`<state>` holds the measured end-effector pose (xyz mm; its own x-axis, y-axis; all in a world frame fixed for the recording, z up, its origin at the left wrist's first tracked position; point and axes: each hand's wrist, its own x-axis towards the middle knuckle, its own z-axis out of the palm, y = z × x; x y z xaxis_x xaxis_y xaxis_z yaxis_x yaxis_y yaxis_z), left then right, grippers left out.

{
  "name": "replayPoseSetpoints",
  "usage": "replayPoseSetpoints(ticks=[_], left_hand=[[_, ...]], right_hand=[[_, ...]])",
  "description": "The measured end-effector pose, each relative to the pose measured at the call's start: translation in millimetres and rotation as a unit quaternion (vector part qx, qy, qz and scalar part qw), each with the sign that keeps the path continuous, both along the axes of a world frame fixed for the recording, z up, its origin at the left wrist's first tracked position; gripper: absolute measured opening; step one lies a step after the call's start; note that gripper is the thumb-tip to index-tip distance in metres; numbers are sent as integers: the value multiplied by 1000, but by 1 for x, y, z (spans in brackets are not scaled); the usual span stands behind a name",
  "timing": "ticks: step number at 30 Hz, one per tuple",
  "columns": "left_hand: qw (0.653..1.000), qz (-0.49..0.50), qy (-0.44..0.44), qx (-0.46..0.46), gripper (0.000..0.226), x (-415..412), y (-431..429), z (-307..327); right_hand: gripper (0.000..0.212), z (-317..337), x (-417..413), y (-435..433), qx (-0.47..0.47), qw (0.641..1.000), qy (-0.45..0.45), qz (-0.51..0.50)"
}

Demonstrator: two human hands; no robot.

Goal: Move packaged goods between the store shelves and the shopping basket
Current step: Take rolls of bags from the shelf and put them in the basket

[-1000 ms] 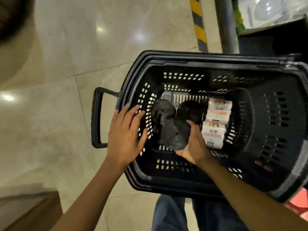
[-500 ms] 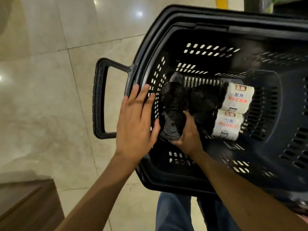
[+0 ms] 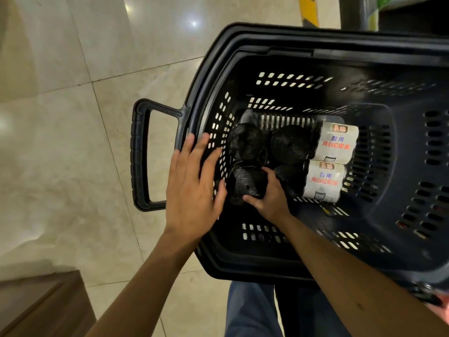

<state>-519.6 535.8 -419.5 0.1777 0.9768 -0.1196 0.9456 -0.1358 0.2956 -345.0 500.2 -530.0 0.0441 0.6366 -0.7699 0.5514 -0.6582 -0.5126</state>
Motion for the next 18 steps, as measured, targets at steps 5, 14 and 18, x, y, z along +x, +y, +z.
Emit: replayPoseSetpoints(ticks=[5,14,18], left_hand=[[998,-12,20,-66,57,3,3,22],[980,-43,60,-183,49,35,20,140],[981,-66,66,-169,45,61,1,205]], right_hand=[[66,45,7,10,-19,996,-79,49],[49,205,50,13,68,987,-66,130],[42,283,83,-11,127,984,-83,92]])
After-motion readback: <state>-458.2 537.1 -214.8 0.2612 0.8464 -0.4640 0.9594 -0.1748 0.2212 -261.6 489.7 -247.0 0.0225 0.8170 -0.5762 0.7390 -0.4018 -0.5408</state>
